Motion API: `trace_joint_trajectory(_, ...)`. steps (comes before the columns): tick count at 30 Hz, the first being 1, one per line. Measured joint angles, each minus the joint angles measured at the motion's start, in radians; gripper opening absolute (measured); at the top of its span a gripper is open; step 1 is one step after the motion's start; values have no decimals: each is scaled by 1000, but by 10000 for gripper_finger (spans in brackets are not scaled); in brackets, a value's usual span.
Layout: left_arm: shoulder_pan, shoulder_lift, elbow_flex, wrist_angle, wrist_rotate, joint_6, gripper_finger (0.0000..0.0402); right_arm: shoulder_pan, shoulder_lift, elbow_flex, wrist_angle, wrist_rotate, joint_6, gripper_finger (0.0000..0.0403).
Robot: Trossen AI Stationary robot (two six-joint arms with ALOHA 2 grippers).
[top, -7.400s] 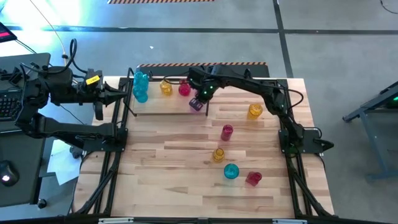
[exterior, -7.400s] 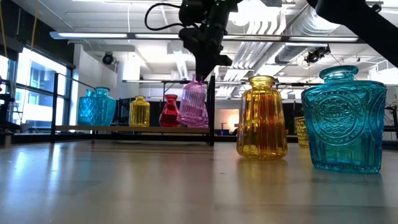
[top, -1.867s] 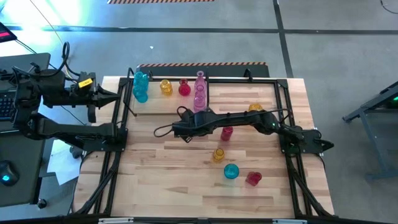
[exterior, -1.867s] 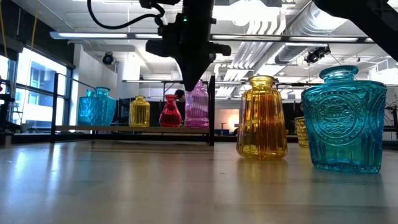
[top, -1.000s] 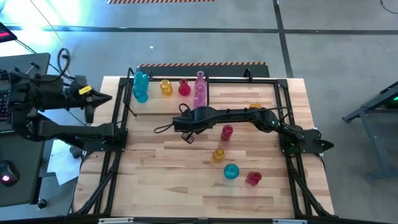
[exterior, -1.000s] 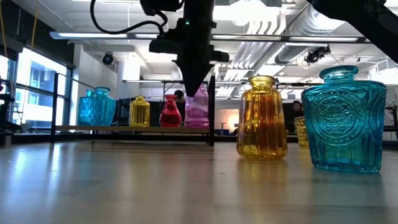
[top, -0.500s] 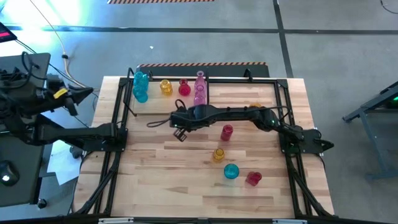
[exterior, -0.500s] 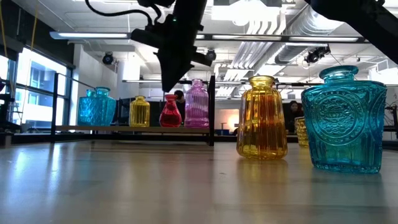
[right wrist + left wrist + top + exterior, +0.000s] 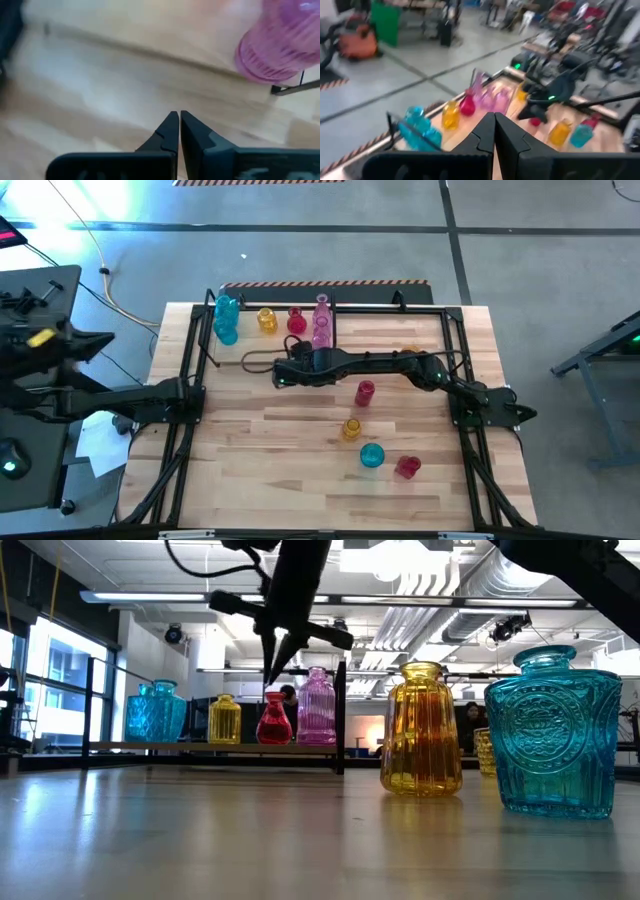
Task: Sort vases onto shelf
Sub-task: Put the purple vase on the shelf aligned with the other purple vase
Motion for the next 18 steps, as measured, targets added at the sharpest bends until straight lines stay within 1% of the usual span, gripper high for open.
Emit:
trace_joint_trajectory(1, 0, -6, 18, 4, 14, 13, 0, 5, 0, 0, 6, 25, 61, 0)
trace_joint_trajectory(3, 0, -20, 40, 1, 48, 21, 0, 17, 0, 0, 7, 38, 149, 0)
trace_joint_trajectory(6, 0, -44, 52, 2, 55, 21, 0, 27, 0, 0, 25, 40, 228, 0)
trace_joint_trajectory(11, -1, -70, 75, 0, 57, 21, 0, 15, 0, 0, 71, 100, 272, 0)
trace_joint_trajectory(18, -2, -71, 92, 1, 68, 21, 0, -6, 0, 0, -11, 126, 357, 0)
